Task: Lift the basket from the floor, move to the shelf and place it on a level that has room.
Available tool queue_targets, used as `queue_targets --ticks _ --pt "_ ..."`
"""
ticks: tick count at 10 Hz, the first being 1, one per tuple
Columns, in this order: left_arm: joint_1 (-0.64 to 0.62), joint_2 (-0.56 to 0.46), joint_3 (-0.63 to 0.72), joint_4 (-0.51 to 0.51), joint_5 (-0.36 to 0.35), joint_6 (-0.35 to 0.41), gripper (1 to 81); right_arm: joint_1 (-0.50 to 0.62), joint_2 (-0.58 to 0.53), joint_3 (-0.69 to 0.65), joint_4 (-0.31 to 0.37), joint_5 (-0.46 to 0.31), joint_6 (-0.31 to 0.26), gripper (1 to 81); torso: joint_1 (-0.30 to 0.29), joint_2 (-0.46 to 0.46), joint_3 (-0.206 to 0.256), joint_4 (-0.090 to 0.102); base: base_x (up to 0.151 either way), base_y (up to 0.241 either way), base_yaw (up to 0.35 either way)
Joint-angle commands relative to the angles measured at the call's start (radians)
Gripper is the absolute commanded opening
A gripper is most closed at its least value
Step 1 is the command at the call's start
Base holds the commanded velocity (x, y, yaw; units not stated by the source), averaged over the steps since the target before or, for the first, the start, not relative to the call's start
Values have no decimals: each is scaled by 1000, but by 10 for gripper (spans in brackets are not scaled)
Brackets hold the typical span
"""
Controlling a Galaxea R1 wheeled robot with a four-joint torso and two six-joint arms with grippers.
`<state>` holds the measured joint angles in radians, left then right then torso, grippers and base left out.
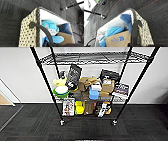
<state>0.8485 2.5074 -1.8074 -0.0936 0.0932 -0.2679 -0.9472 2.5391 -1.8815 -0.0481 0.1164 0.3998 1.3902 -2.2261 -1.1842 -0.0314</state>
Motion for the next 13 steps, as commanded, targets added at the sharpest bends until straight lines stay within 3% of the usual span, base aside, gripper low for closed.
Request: queue_targets --ticks 1,5,7,9,13 --pt "-94 -34 71 -21 -29 -2 10 133 -29 55 24 22 27 10 -63 97 0 0 0 0 0" --pt "-108 -65 80 -63 -82 -4 10 228 -20 99 22 -29 27 10 -148 233 0 0 0 0 0" --pt "-119 -90 117 -64 -82 -4 10 224 -26 102 22 -29 28 10 -190 298 101 0 0 0 0" --pt "-139 -122 152 -64 -79 -4 10 216 -38 111 20 -27 33 10 -221 349 139 0 0 0 0" --pt "-179 -165 221 -66 -72 -17 10 241 -61 148 22 -23 43 10 -306 479 270 0 0 0 0"
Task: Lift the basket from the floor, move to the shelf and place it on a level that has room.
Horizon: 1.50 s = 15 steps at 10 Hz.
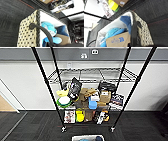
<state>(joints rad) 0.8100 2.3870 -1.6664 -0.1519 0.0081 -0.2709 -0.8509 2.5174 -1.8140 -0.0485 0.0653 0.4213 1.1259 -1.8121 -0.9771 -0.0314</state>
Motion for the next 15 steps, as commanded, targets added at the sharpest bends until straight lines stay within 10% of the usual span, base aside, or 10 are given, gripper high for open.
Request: queue_targets --ticks 1,3,15 --pt "-149 -50 97 -8 12 -24 10 153 -46 101 22 28 27 10 -63 97 97 0 0 0 0" --pt "-160 -66 129 -8 12 -33 10 163 -58 130 21 28 27 10 -105 163 163 0 0 0 0" --pt "-147 -232 481 2 -53 -28 10 118 -237 435 2 136 27 10 -355 545 169 0 0 0 0"
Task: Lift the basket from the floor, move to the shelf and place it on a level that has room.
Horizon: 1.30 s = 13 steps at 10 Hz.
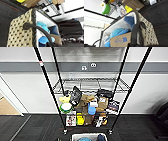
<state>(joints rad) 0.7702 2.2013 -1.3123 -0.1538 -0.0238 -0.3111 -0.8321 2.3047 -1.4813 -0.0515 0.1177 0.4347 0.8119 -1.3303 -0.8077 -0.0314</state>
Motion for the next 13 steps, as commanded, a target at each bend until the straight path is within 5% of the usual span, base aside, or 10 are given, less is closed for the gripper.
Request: queue_targets --ticks 1,2,4,10,11,12,13 --pt "-107 -57 150 3 -30 12 10 99 -34 136 4 96 13 10 -64 99 0 0 0 0 0" --pt "-107 -66 165 5 -31 12 10 99 -41 161 -1 120 13 10 -85 132 0 0 0 0 0" --pt "-105 -69 173 5 -31 12 10 98 -49 179 -5 122 13 10 -126 196 99 0 0 0 0" --pt "-99 -83 226 7 -31 15 10 89 -109 260 -30 139 12 10 -243 375 269 0 0 0 0" --pt "-90 -98 243 7 -34 15 10 95 -114 268 -30 139 12 10 -266 410 283 0 0 0 0" --pt "-76 -109 249 7 -67 15 10 102 -111 270 -36 139 13 10 -289 443 237 0 0 0 0" --pt "-59 -121 257 7 -117 17 10 112 -107 274 -39 137 13 10 -306 468 261 0 0 0 0"
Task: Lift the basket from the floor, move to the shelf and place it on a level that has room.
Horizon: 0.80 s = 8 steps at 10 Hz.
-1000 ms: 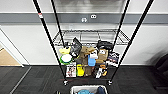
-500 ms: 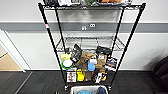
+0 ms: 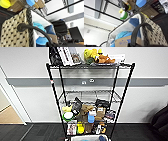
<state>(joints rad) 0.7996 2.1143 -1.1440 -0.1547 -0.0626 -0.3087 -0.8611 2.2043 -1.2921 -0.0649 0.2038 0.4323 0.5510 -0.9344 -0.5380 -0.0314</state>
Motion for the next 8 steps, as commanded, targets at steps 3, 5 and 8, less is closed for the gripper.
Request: queue_targets --ticks 3,5,8 --pt "-81 -39 99 10 -105 14 10 151 21 99 -30 52 16 10 -101 159 9 0 0 0 0" --pt "-81 -51 118 12 -117 14 10 158 37 100 -32 51 16 10 -145 225 9 0 0 0 0" --pt "-81 -51 116 12 -117 13 10 147 39 103 -42 51 16 10 -213 330 36 0 0 0 0"
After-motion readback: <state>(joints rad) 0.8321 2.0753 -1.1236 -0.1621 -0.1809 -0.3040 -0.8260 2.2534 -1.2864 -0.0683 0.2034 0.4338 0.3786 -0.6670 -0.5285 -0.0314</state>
